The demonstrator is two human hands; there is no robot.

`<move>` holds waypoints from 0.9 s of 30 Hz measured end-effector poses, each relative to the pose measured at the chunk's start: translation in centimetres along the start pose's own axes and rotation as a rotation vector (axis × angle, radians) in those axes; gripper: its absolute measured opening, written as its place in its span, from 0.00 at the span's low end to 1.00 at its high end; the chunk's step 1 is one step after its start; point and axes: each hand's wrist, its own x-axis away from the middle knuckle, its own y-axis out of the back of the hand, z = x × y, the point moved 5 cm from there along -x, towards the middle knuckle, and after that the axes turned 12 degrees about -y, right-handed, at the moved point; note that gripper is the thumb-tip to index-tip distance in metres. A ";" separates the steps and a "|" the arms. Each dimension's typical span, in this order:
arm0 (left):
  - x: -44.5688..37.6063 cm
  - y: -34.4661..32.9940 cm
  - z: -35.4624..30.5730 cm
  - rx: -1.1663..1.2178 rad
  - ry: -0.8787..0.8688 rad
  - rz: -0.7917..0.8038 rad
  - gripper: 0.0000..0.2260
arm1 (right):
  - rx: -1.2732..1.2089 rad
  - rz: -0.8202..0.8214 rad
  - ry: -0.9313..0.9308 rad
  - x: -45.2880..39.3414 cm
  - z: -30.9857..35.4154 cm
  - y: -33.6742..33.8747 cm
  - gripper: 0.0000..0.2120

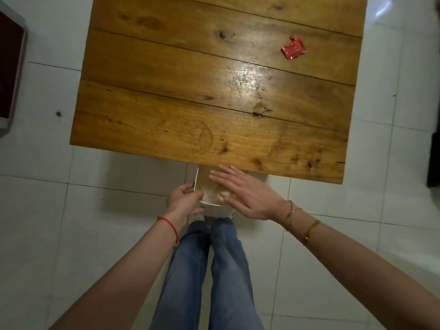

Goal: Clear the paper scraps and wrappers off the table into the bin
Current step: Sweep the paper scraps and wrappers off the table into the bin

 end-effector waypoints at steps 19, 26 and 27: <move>12.5 -10.9 -0.2 -0.047 -0.090 0.060 0.20 | -0.232 -0.458 -0.354 10.4 -11.8 14.9 0.24; 21.0 -17.6 -3.6 0.033 -0.234 0.004 0.17 | -0.184 -0.533 -0.166 21.4 -13.4 21.0 0.20; 22.2 -18.8 -4.1 0.043 -0.255 -0.005 0.17 | -0.170 -0.545 -0.154 23.1 -14.0 21.9 0.20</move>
